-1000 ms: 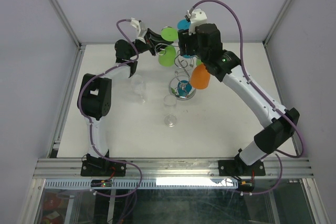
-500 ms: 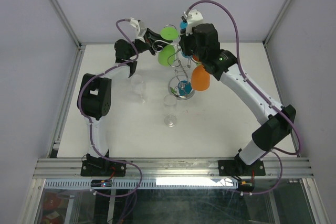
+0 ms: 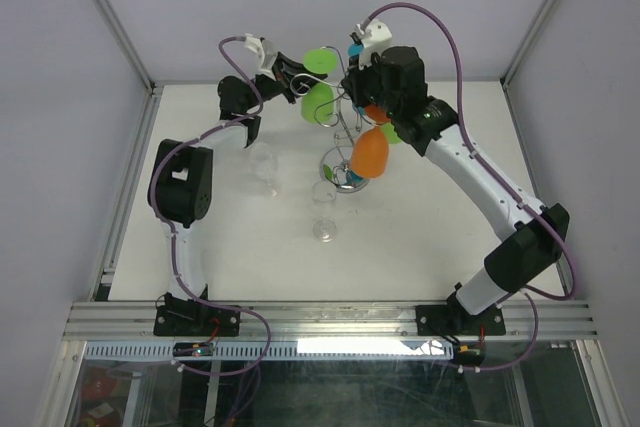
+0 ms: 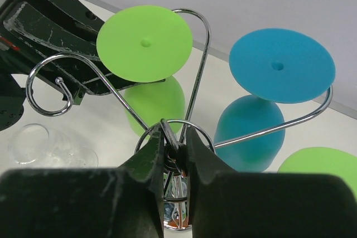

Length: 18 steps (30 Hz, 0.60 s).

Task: Place the wine glass upside down on the wine glass rack
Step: Turn the wine glass upside down at the wine rack.

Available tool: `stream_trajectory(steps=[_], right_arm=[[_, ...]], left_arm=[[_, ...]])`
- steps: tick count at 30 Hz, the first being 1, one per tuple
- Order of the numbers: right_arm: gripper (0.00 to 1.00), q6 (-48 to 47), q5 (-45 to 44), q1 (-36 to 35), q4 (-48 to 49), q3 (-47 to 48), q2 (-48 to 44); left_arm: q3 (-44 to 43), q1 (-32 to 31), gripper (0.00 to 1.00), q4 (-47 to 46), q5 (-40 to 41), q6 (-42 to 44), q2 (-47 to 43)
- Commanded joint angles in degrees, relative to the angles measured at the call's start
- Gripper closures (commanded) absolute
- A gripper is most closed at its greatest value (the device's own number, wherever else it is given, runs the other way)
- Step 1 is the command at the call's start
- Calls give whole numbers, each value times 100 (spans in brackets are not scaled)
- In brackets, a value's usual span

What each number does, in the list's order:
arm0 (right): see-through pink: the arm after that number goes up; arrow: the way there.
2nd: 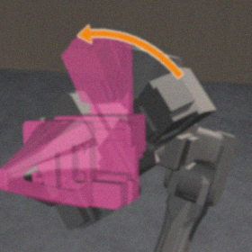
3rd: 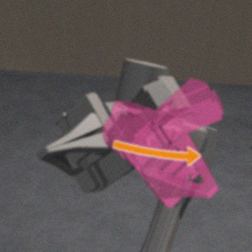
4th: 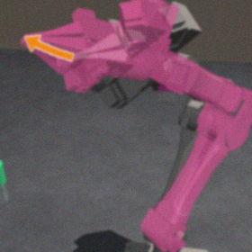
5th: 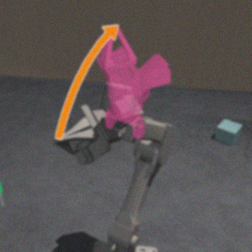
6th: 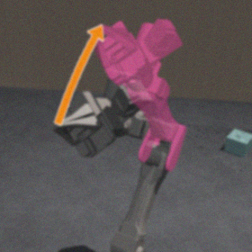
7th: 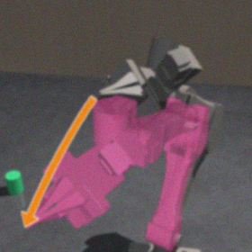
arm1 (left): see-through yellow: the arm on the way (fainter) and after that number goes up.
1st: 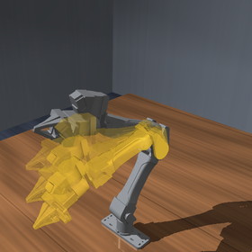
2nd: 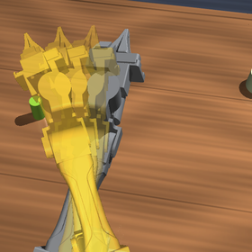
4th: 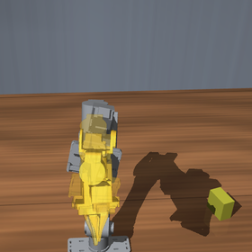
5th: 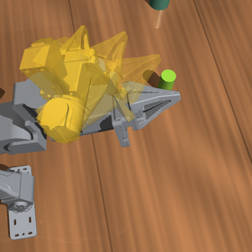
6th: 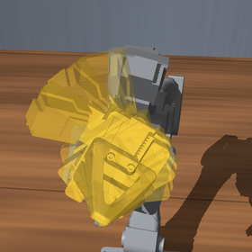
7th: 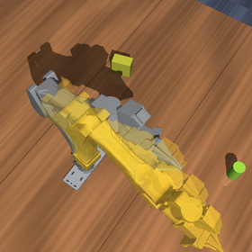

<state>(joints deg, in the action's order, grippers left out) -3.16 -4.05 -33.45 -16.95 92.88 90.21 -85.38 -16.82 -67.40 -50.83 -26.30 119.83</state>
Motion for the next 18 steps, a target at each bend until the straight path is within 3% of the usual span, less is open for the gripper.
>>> stream_trajectory(steps=[1, 11, 18], right_arm=[[100, -171, 134, 70, 30, -112, -63], [100, -282, 300, 75, 47, -172, -98], [100, -299, 351, 76, 43, -165, -109]], left_arm=[[-237, -106, 100, -512, -45, -67, 107], [-736, -110, 100, -829, -157, -494, 336], [-912, -269, 100, -517, -443, -275, 322]])
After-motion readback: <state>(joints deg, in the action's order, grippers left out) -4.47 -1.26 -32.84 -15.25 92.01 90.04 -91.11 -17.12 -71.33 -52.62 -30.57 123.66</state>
